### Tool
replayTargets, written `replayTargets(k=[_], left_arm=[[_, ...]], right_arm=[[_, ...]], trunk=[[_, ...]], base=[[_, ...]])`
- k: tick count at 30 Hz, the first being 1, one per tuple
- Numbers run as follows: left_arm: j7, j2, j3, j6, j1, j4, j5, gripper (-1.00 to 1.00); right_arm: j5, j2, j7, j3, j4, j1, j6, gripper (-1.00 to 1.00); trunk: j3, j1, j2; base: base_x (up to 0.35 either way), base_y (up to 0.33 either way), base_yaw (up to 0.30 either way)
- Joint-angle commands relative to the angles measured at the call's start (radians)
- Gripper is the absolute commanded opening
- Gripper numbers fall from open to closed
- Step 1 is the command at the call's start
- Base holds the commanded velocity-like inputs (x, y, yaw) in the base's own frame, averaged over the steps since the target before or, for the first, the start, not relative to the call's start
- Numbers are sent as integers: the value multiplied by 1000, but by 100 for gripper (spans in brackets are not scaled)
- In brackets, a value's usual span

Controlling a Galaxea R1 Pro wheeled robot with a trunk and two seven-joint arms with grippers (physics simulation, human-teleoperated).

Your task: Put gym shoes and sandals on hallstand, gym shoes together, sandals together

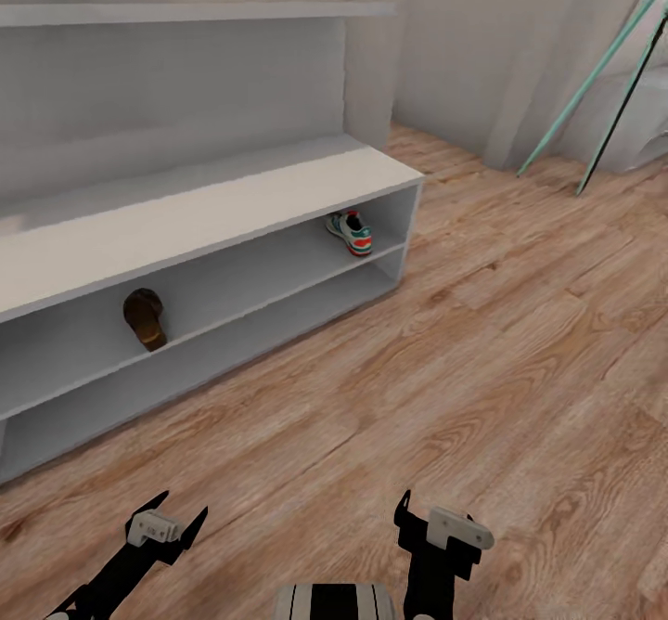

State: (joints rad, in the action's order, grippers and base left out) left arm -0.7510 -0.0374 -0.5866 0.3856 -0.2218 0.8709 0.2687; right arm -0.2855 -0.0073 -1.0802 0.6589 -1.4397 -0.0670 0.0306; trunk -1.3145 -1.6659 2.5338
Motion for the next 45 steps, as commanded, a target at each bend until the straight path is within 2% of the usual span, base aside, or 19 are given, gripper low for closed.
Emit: replayTargets(k=[1,45], left_arm=[[-4,1,-4,5,-1,1,8,100],[-2,2,-5,13,-1,0,6,100]], right_arm=[[-4,-1,-6,2,-1,-2,3,100],[1,-2,-10,1,-1,0,3,100]], trunk=[[0,0,0],[16,0,0]], base=[[0,0,-288],[0,0,-288]])
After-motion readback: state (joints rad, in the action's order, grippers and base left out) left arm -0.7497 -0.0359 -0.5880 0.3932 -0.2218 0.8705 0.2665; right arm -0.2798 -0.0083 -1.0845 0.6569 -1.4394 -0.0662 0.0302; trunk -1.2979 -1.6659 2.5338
